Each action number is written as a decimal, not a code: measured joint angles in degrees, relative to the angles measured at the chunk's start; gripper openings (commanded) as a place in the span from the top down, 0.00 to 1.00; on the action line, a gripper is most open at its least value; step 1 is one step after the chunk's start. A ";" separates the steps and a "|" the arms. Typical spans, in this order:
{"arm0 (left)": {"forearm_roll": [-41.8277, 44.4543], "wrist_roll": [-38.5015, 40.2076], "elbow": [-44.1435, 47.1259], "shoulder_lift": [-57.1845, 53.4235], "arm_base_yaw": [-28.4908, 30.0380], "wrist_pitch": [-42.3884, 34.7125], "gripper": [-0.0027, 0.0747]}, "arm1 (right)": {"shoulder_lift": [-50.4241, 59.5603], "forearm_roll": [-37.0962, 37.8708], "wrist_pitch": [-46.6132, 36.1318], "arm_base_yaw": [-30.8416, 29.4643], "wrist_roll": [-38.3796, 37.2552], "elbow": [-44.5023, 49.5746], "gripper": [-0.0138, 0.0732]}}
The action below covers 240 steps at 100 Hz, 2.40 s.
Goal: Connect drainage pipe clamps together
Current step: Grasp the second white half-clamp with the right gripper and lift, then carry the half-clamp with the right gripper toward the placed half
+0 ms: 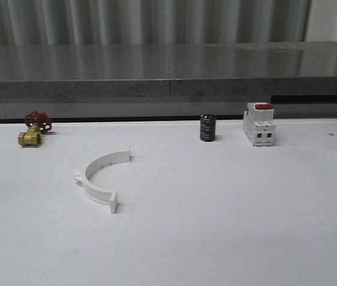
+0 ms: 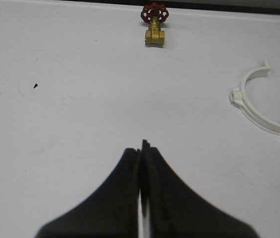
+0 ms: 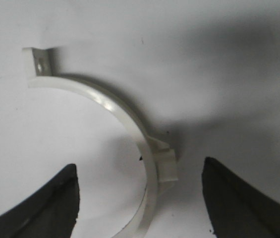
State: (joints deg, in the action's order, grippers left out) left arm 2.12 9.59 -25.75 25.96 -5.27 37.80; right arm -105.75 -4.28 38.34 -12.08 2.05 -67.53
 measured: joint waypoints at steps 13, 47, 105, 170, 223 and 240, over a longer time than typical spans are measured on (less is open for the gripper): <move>0.00 0.00 0.00 0.00 0.00 0.00 0.99 | -1.53 0.00 -0.56 0.00 1.19 0.00 0.24; 0.00 0.00 0.00 0.00 0.00 0.00 0.99 | -2.37 0.00 -1.56 0.00 1.89 0.00 0.41; 0.00 0.00 0.00 0.00 0.00 0.00 0.99 | -2.37 0.00 -0.79 0.00 2.00 -0.09 0.67; 0.00 0.00 0.00 0.00 0.00 -0.09 0.99 | -0.14 0.01 8.39 10.66 -5.44 -8.92 0.67; 0.00 0.00 0.00 0.00 0.00 -0.13 0.99 | -4.35 15.82 10.70 38.92 -37.13 -17.86 0.67; 0.00 0.00 0.00 0.00 0.00 -0.22 0.99 | -9.81 16.68 10.82 43.34 -41.83 -22.10 0.67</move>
State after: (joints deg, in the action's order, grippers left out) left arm 2.12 9.59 -25.75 25.96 -5.27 37.57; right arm -115.56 12.40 49.16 31.26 -39.78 -89.63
